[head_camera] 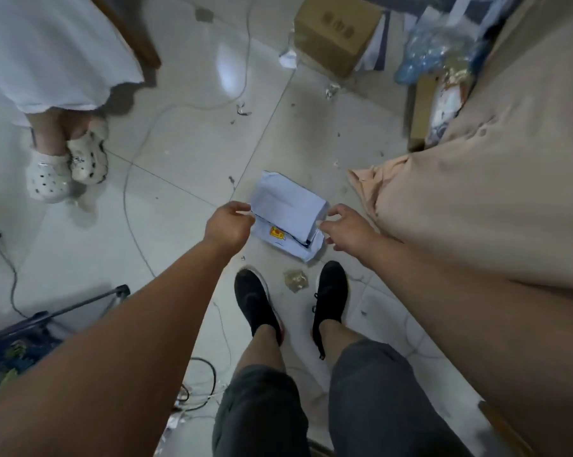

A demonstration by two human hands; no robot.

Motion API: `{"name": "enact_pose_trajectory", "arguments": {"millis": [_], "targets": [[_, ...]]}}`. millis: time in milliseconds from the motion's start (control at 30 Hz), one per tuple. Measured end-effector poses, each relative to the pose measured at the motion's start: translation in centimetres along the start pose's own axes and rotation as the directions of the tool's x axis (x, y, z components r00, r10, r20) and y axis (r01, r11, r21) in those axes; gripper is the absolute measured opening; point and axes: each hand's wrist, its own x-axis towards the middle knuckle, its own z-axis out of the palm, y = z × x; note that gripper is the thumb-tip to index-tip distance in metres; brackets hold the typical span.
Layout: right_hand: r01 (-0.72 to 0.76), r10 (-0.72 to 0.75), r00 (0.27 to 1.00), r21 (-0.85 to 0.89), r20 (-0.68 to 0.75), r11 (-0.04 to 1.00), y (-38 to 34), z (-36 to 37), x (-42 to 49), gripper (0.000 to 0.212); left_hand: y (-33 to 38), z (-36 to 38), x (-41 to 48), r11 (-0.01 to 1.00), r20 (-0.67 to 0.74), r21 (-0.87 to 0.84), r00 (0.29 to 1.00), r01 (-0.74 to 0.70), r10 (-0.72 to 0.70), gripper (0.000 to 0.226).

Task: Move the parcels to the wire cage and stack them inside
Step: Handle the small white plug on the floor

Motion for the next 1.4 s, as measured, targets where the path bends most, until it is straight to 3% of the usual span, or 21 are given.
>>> {"name": "enact_pose_trajectory", "arguments": {"millis": [200,467,533,700,833,967,1167,1333,1400], "targets": [[-0.013,0.013,1.0,-0.042,-0.013,0.999,4.4,6.4,14.8,0.066,-5.5,5.4,14.6,0.983,0.05,0.169,0.997,-0.071,0.064,0.042],[-0.105,0.099,0.991,-0.065,-0.092,0.992,10.0,10.6,29.2,0.098,-11.6,11.4,29.7,0.978,0.029,0.208,0.999,-0.033,0.028,0.068],[-0.125,0.124,0.986,-0.004,-0.114,0.992,10.7,11.1,31.2,0.105,-12.2,12.4,31.7,0.983,0.057,0.178,0.998,-0.044,0.035,0.071],[-0.073,0.104,0.984,0.205,-0.143,0.976,10.6,12.2,32.5,0.114,-12.8,13.4,32.4,0.997,0.075,0.025,0.995,-0.07,0.068,0.048],[0.005,0.055,0.976,0.273,-0.21,0.962,9.4,11.6,29.6,0.117,-12.9,11.7,29.9,0.985,0.034,-0.167,0.999,-0.034,0.041,0.038],[0.076,-0.016,0.975,0.264,-0.22,0.962,6.1,8.4,22.9,0.115,-10.7,6.8,23.8,0.931,0.145,-0.359,0.989,0.058,-0.006,0.044],[0.178,-0.132,0.974,0.265,-0.185,0.948,-2.6,2.4,7.8,0.072,-3.1,-3.5,8.9,0.896,0.336,-0.44,0.936,0.058,0.105,0.045],[0.311,-0.268,0.941,0.215,-0.206,0.926,-10.6,-2.9,-6.2,0.088,3.8,-11.7,-4.2,0.891,0.219,-0.448,0.957,-0.074,0.189,0.042],[0.333,-0.278,0.935,0.273,-0.221,0.902,-13.2,-4.9,-11.8,0.079,6.1,-14.5,-9.1,0.888,0.179,-0.444,0.958,-0.123,0.222,0.041]]}}
